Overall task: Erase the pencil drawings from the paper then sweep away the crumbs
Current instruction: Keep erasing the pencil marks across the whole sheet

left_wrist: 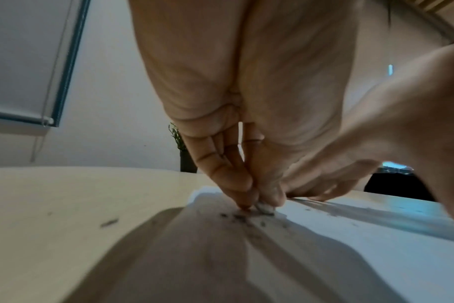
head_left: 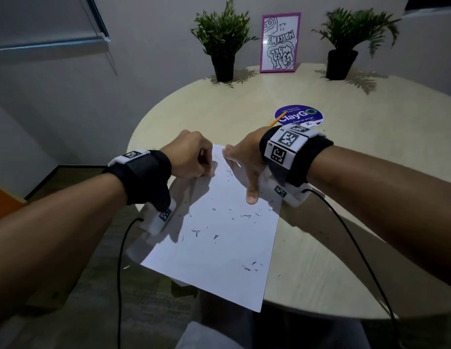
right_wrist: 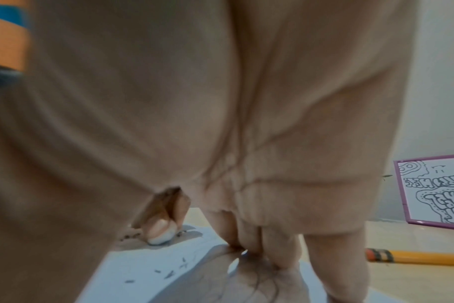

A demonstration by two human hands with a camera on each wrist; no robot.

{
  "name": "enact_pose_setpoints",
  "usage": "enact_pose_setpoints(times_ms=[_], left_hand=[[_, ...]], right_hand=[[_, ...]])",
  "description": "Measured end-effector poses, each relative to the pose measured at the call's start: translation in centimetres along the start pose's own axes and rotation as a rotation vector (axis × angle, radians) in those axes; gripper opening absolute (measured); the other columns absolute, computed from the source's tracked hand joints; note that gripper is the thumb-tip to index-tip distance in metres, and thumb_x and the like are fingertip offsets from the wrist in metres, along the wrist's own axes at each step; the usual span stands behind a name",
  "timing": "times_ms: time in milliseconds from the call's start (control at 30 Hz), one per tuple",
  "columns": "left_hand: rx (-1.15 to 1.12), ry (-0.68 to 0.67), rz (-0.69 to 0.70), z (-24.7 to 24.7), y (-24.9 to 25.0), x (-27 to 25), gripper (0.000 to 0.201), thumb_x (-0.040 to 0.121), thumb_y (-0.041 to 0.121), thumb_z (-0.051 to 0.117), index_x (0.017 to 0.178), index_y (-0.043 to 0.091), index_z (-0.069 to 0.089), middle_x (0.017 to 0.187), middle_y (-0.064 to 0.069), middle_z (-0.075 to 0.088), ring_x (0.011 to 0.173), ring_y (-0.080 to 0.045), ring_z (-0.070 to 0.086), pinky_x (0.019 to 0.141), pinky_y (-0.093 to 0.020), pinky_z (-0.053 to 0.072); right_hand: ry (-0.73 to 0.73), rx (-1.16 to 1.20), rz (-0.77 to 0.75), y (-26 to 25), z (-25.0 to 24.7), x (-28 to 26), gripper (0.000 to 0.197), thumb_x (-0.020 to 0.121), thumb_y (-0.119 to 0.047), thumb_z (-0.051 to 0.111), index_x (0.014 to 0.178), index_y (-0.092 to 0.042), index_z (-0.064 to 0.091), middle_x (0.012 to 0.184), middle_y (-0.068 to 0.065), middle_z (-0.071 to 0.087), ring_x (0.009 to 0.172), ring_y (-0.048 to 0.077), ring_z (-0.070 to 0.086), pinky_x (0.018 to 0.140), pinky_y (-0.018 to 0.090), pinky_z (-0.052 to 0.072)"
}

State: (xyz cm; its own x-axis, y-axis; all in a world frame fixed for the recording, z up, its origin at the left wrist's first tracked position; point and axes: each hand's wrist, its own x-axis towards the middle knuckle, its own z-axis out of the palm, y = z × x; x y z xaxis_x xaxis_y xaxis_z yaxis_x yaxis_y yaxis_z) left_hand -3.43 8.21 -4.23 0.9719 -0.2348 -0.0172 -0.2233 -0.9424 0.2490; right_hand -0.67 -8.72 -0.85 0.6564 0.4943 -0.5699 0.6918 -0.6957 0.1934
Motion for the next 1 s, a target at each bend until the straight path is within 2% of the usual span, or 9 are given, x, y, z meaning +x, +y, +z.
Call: enact_pose_setpoints(times_ms=[133, 233, 333, 533, 600, 667, 733, 867, 1000], left_hand=[[0.011, -0.038, 0.008, -1.0, 0.8, 0.6, 0.019, 0.079, 0.013, 0.077, 0.066, 0.020, 0.065, 0.068, 0.005, 0.066, 0.068, -0.012, 0.061, 0.057, -0.019, 0.044], [-0.029, -0.086, 0.069, -0.8, 2.3, 0.1, 0.023, 0.077, 0.019, 0.082, 0.064, 0.022, 0.063, 0.065, 0.007, 0.066, 0.063, -0.005, 0.059, 0.056, -0.019, 0.044], [-0.034, -0.095, 0.036, -0.2, 2.2, -0.3, 0.021, 0.078, 0.017, 0.081, 0.066, 0.017, 0.063, 0.068, 0.004, 0.068, 0.065, -0.008, 0.060, 0.059, -0.020, 0.045], [0.019, -0.049, -0.060, -1.5, 0.2, 1.1, 0.016, 0.077, 0.009, 0.076, 0.066, 0.017, 0.068, 0.068, 0.001, 0.068, 0.070, -0.018, 0.064, 0.059, -0.025, 0.049], [-0.006, -0.070, -0.018, -1.1, 1.1, 0.7, 0.015, 0.077, 0.016, 0.080, 0.067, 0.016, 0.068, 0.066, 0.003, 0.068, 0.067, -0.012, 0.063, 0.059, -0.022, 0.050], [-0.052, -0.099, 0.036, -0.4, 2.0, 0.0, 0.021, 0.078, 0.024, 0.082, 0.066, 0.017, 0.065, 0.062, 0.008, 0.067, 0.059, 0.000, 0.060, 0.056, -0.013, 0.044], [-0.073, -0.096, 0.036, 0.2, 2.2, -0.3, 0.023, 0.080, 0.024, 0.081, 0.066, 0.015, 0.065, 0.062, 0.009, 0.068, 0.058, 0.003, 0.060, 0.056, -0.012, 0.043], [-0.015, -0.022, -0.053, -0.9, 1.0, 0.8, 0.022, 0.082, 0.018, 0.078, 0.064, 0.016, 0.065, 0.065, 0.003, 0.067, 0.064, -0.005, 0.057, 0.056, -0.018, 0.043], [0.070, -0.047, -0.046, -1.6, 2.2, 1.6, 0.021, 0.074, 0.009, 0.075, 0.059, 0.017, 0.064, 0.069, -0.004, 0.069, 0.073, -0.019, 0.062, 0.063, -0.026, 0.052]], right_hand=[[0.005, 0.020, 0.003, -0.1, 0.1, -0.1, 0.106, 0.054, -0.068, 0.086, 0.140, -0.019, 0.048, 0.127, 0.000, 0.065, 0.109, 0.027, 0.062, 0.078, 0.036, 0.046], [-0.002, 0.025, -0.007, -0.2, 0.0, -0.1, 0.099, 0.054, -0.067, 0.085, 0.135, -0.019, 0.054, 0.123, -0.001, 0.065, 0.109, 0.026, 0.062, 0.080, 0.035, 0.046], [0.010, 0.011, -0.001, -0.3, 0.1, -0.1, 0.100, 0.054, -0.069, 0.084, 0.136, -0.020, 0.054, 0.127, -0.001, 0.064, 0.110, 0.026, 0.062, 0.078, 0.035, 0.045], [-0.008, 0.024, 0.006, -0.3, 0.1, 0.2, 0.114, 0.051, -0.069, 0.087, 0.143, -0.018, 0.042, 0.145, -0.001, 0.053, 0.121, 0.030, 0.057, 0.096, 0.044, 0.046], [-0.005, 0.023, 0.010, -0.2, 0.1, 0.1, 0.118, 0.053, -0.070, 0.085, 0.148, -0.017, 0.040, 0.142, 0.000, 0.056, 0.123, 0.029, 0.057, 0.096, 0.042, 0.046], [0.016, 0.019, 0.006, -0.1, 0.1, 0.1, 0.116, 0.055, -0.070, 0.084, 0.149, -0.018, 0.041, 0.141, 0.000, 0.057, 0.122, 0.029, 0.058, 0.090, 0.038, 0.045], [0.014, 0.020, 0.006, -0.1, 0.1, 0.0, 0.115, 0.055, -0.069, 0.084, 0.149, -0.017, 0.040, 0.140, 0.001, 0.058, 0.121, 0.028, 0.058, 0.087, 0.037, 0.044], [0.007, -0.006, 0.016, -0.3, 0.1, -0.2, 0.109, 0.056, -0.069, 0.085, 0.143, -0.018, 0.043, 0.123, 0.000, 0.063, 0.110, 0.029, 0.060, 0.089, 0.041, 0.047], [0.016, -0.006, 0.034, -0.5, 0.0, 0.0, 0.117, 0.052, -0.070, 0.086, 0.147, -0.019, 0.039, 0.135, 0.000, 0.059, 0.117, 0.030, 0.058, 0.095, 0.043, 0.047]])
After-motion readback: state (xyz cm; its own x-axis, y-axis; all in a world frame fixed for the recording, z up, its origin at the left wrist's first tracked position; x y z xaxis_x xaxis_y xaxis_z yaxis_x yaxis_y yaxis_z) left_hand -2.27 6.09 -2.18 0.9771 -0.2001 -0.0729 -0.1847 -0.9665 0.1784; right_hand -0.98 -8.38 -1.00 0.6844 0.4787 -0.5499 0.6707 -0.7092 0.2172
